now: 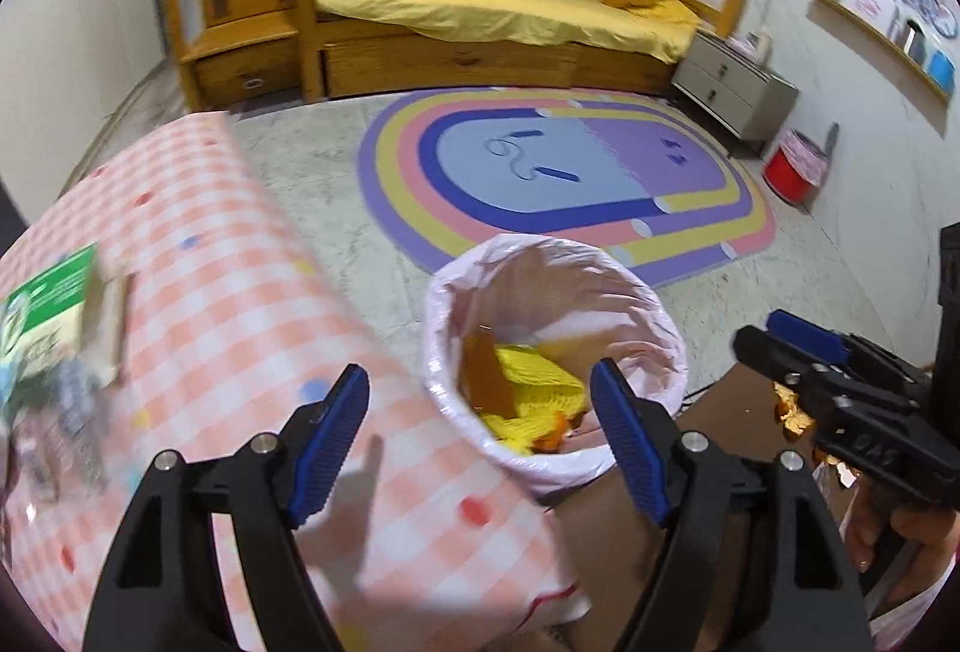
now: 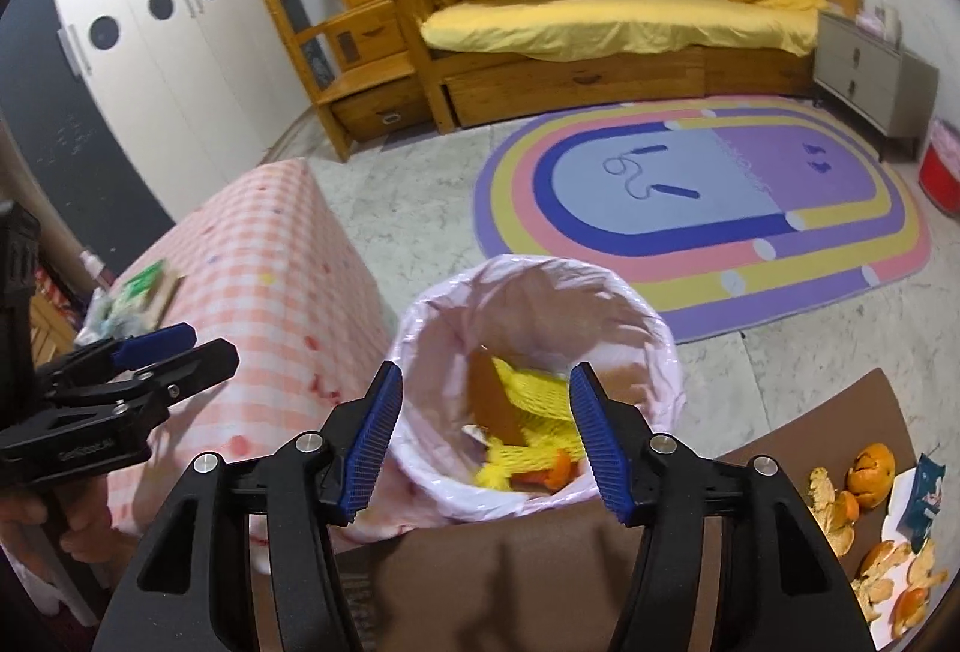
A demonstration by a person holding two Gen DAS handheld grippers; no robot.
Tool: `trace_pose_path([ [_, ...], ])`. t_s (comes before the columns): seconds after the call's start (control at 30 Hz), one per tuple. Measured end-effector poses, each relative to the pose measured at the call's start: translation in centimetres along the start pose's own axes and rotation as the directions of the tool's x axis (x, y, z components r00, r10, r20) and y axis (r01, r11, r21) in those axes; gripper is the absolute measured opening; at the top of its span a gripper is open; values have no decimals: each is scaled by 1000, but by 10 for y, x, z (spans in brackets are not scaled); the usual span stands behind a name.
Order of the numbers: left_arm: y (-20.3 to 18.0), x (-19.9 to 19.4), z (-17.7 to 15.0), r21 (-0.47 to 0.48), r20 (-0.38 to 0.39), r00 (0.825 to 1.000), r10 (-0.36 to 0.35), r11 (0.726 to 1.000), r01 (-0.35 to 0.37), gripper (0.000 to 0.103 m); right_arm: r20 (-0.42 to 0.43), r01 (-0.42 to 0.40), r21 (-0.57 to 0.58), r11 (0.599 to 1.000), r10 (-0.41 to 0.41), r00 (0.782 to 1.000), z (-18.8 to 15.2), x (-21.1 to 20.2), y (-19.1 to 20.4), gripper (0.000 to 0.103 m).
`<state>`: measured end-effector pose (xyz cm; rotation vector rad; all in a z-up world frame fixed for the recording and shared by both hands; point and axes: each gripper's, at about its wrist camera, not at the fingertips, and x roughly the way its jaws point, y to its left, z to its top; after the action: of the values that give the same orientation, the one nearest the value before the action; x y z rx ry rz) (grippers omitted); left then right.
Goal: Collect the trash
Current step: 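Carry sheath and peel over the pink bin and open both tools, then move both open tools back over the table items, then grasp the silver pill blister pack with the left tool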
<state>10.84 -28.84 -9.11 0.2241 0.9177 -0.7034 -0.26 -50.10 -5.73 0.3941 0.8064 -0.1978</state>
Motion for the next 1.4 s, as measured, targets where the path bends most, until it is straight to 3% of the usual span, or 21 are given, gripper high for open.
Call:
trace_pose_path([
  [0.2, 33, -41, -20, -61, 33, 997, 72, 996, -70, 74, 3, -110, -89, 990, 110, 994, -6, -17, 47, 59],
  [0.33, 56, -66, -36, -94, 54, 988, 142, 986, -137, 74, -16, -256, -156, 954, 257, 966, -13, -23, 93, 58],
  [0.43, 81, -85, -49, -146, 55, 980, 193, 972, -183, 75, -44, -293, -232, 928, 290, 956, -18, -25, 129, 58],
  [0.53, 110, -104, -63, -203, 59, 967, 249, 951, -232, 75, -67, -281, -307, 909, 274, 959, -21, -24, 161, 58],
  [0.67, 156, -127, -85, -302, 44, 941, 337, 902, -309, 75, -87, -248, -399, 883, 233, 969, -24, -17, 206, 58],
  [0.8, 208, -143, -107, -412, -11, 900, 435, 818, -400, 76, -67, -173, -484, 858, 161, 985, -27, -4, 246, 59],
  [0.87, 231, -148, -116, -467, -44, 879, 474, 768, -438, 90, -56, -139, -517, 845, 128, 990, -28, 3, 262, 59],
  [0.93, 252, -150, -122, -516, -68, 862, 503, 722, -462, 96, -48, -109, -544, 832, 99, 994, -30, 12, 276, 59],
  [1.07, 271, -139, -124, -527, -96, 866, 490, 713, -462, 96, -61, -109, -556, 824, 90, 994, -32, 20, 284, 62],
  [1.2, 281, -118, -111, -528, -115, 891, 440, 733, -430, 96, -73, -105, -559, 822, 77, 994, -31, 28, 287, 62],
  [1.3, 295, -106, -102, -548, -142, 884, 445, 709, -445, 96, -79, -100, -557, 824, 67, 995, -30, 32, 286, 63],
  [1.4, 297, -95, -97, -534, -152, 880, 449, 712, -456, 96, -86, -100, -558, 823, 62, 994, -30, 34, 284, 63],
])
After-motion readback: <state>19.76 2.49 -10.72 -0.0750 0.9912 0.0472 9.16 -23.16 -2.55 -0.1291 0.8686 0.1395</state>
